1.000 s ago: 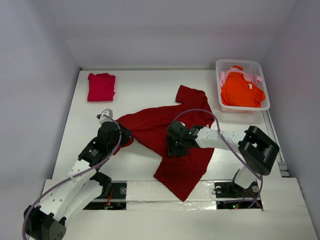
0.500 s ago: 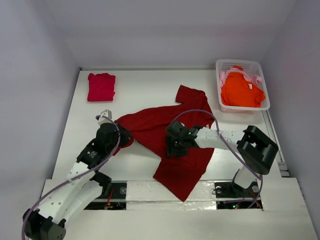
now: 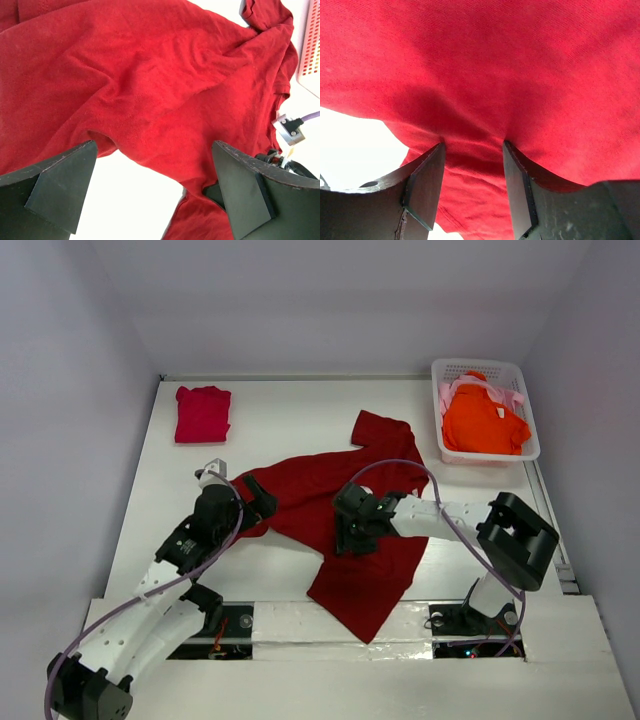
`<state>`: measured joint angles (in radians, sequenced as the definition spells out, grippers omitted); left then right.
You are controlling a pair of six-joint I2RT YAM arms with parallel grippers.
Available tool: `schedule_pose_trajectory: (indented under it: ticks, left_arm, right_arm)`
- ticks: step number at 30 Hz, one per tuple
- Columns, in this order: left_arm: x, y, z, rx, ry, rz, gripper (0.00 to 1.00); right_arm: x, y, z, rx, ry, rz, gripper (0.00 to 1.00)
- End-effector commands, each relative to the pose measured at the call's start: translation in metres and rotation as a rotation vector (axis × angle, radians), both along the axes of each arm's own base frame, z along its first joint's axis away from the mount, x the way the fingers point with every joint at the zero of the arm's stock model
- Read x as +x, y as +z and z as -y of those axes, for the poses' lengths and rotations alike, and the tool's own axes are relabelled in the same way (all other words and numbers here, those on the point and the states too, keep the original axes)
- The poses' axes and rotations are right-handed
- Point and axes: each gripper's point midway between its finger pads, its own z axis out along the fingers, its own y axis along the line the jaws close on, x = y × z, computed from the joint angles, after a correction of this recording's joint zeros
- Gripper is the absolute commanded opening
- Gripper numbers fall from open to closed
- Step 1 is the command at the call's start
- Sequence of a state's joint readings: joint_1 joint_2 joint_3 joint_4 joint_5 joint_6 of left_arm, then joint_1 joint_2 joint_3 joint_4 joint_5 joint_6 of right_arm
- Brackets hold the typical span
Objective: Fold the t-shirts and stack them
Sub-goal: Flatten the tshirt out
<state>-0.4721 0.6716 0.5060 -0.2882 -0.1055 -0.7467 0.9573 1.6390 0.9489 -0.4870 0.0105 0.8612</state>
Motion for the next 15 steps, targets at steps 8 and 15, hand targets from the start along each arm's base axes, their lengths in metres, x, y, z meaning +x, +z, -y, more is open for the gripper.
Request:
schedule_pose_trajectory:
  ticks: [8,15]
  left_arm:
    - [0.006,0.022,0.007,-0.033,-0.02,0.056,0.99]
    - [0.004,0.026,0.006,-0.037,-0.02,0.071,0.99]
  right_arm:
    - [-0.019,-0.001,0.054,-0.178,-0.087,-0.011,0.57]
    - [-0.018,0.002,0.063,-0.221,-0.101,-0.002,0.57]
